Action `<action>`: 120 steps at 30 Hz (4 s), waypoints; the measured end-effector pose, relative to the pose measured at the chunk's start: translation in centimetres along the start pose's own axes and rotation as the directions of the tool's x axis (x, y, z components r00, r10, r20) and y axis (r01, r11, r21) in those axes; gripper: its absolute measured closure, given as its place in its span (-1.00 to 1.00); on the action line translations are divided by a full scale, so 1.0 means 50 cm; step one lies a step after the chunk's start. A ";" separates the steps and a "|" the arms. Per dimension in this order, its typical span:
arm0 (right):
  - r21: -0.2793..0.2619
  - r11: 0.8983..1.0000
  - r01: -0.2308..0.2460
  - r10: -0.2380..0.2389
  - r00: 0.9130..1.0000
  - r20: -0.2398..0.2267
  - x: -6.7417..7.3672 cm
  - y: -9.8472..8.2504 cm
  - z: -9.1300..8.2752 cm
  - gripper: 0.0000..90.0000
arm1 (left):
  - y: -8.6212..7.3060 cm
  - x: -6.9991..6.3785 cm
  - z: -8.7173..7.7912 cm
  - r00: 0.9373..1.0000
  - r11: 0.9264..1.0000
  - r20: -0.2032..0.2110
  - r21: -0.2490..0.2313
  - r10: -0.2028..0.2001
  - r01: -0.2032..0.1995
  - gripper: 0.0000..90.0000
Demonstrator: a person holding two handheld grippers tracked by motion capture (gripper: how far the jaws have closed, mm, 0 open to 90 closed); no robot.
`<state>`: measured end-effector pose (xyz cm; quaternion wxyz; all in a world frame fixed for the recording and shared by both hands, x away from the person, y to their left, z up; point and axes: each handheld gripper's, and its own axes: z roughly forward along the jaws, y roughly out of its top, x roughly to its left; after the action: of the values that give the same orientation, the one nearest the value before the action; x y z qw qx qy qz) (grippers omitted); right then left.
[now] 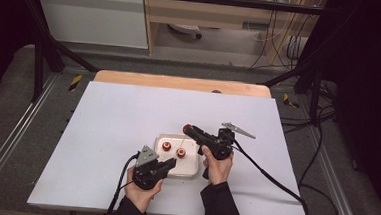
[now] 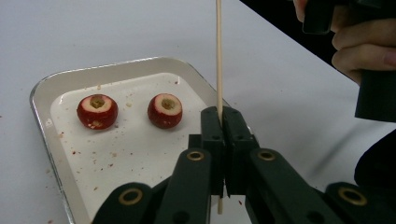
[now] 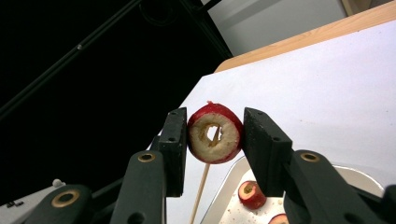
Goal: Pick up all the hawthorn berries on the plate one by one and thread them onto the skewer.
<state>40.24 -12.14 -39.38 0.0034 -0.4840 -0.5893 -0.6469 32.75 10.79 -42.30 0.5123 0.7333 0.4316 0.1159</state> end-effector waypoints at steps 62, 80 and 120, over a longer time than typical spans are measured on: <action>0.095 0.995 0.025 -0.023 0.999 -0.027 0.001 -0.025 -0.012 0.40 | 0.019 0.016 0.020 0.996 0.996 0.024 0.007 0.090 -0.091 0.97; 0.132 0.990 0.054 -0.049 0.998 -0.039 0.012 -0.070 -0.009 0.37 | 0.043 0.013 0.024 0.990 0.990 0.012 0.012 0.141 -0.141 0.97; 0.777 0.521 0.355 -0.560 0.828 -0.002 0.014 -0.001 0.135 -0.21 | -0.043 0.166 -0.125 0.981 0.967 -0.007 0.166 0.195 -0.192 0.96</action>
<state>44.04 -6.55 -40.08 -0.0429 -0.3409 -0.9035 -0.2560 32.81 21.30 -43.60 0.4313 0.8104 0.3720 0.1377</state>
